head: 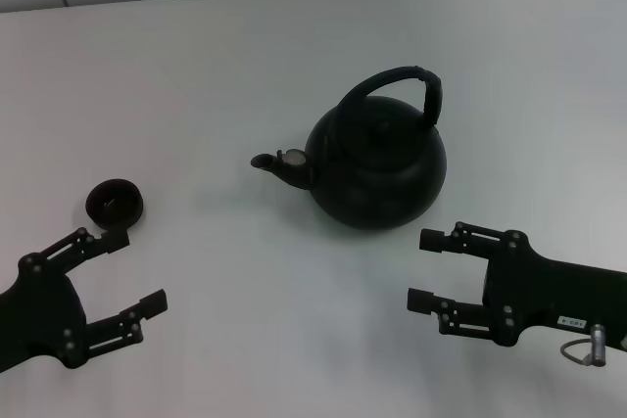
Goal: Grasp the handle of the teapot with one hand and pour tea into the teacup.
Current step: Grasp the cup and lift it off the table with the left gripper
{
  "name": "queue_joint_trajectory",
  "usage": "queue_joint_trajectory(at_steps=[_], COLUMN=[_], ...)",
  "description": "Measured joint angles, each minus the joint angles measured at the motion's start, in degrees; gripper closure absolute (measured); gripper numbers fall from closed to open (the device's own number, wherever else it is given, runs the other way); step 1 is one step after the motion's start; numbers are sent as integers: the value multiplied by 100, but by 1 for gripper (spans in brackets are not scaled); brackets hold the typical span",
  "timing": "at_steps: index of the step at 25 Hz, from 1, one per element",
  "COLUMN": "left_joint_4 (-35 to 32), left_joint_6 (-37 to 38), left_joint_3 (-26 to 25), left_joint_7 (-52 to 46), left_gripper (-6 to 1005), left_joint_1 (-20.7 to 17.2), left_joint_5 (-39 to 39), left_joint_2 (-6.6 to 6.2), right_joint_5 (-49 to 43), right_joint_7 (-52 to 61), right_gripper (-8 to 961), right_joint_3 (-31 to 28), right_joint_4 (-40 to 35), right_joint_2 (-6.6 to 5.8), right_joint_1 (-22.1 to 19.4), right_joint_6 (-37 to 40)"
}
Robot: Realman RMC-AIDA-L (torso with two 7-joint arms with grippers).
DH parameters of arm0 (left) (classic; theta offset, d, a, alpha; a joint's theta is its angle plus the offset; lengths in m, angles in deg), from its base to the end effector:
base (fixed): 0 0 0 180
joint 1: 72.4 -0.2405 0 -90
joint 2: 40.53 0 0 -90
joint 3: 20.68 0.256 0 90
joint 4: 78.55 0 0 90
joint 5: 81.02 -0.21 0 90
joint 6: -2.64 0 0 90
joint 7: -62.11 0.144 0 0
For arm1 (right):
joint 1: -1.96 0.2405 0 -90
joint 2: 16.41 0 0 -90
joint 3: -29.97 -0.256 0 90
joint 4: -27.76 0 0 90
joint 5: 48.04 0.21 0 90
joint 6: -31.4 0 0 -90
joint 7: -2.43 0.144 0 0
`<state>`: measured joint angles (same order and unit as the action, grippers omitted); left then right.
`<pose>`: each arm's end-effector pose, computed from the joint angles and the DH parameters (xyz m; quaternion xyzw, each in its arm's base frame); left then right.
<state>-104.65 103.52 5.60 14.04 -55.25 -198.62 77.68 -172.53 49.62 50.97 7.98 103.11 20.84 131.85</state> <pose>-0.3258 0.2281 -0.0036 -0.9228 -0.1405 -0.3065 0.1866 0.3166 0.2184 -0.0314 -0.9158 0.1727 0.3300 0.1502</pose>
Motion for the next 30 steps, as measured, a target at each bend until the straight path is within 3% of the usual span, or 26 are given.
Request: queue_joint_trajectory(at_steps=[30], left_joint_4=[0], left_joint_6=[-156], left_joint_3=[-65], left_joint_7=[13], left_gripper=[138], left_joint_1=[-5], left_joint_5=[49], left_joint_2=[-12], right_joint_5=[24], right_joint_7=[1], right_gripper=[225], right_joint_3=[0], right_joint_4=[53], right_joint_2=[2], right_joint_1=[70], right_joint_6=[-109])
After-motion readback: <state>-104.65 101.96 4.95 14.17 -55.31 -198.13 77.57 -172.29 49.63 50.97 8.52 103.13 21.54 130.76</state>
